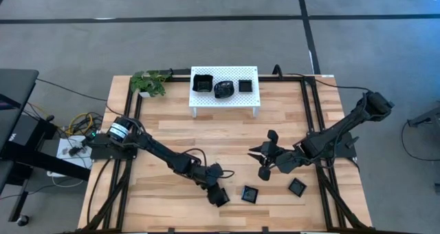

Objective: Pick & Place Mini shaped plates
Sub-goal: Stack the black square plate on top of the black square plates on the shelf

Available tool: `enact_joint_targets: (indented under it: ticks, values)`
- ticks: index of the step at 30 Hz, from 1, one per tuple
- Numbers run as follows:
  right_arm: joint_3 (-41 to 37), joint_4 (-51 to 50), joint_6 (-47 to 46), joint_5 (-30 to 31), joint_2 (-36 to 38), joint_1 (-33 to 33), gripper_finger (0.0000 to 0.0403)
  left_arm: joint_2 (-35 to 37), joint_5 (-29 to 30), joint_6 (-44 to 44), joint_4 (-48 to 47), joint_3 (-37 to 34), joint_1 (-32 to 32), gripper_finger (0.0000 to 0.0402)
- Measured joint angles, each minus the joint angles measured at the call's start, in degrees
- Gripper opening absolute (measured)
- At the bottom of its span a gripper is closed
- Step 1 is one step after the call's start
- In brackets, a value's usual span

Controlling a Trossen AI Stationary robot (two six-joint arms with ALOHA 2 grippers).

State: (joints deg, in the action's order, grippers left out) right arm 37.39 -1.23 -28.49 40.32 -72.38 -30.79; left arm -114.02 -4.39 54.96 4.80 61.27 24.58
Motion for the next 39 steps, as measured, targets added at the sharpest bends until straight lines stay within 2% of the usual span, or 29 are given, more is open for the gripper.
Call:
enact_joint_targets:
  ticks: [6, 13, 18, 21, 25, 30, 33, 39]
  values:
    - [0.0, 0.4, -0.4, 0.0, 0.0, -0.1, 0.0072, 5.9, 4.3, -4.9, -0.5, 0.0, -1.2, 0.0008]
    - [0.0, 0.3, -1.5, -0.1, 0.0, -1.6, 0.0072, 19.8, 10.3, -13.5, -9.3, 0.1, -5.2, 0.0006]
    - [0.0, 0.4, -3.3, 0.1, 0.0, -2.6, 0.0072, 29.4, 12.3, -21.2, -10.5, 0.5, -11.7, 0.0006]
    - [0.0, 0.4, -4.5, 0.2, 0.0, -2.4, 0.0072, 32.6, 12.1, -25.1, -10.4, 1.5, -17.1, 0.0007]
    - [0.0, 0.9, -5.6, 0.4, 0.0, -1.8, 0.0072, 33.9, 12.3, -31.1, -10.3, 2.9, -24.4, 0.0007]
    - [0.0, 4.1, -5.9, 1.4, -0.1, 0.4, 0.0072, 32.3, 12.1, -33.2, -10.1, 3.1, -30.2, 0.0007]
    - [0.0, 7.1, -3.3, 3.5, -0.1, 2.2, 0.0072, 31.4, 12.1, -34.1, -10.1, 3.1, -31.4, 0.0007]
    - [0.0, 13.3, -2.5, 3.6, -0.1, 8.1, 0.0072, 31.5, 12.2, -36.4, -9.9, 3.1, -30.1, 0.0007]
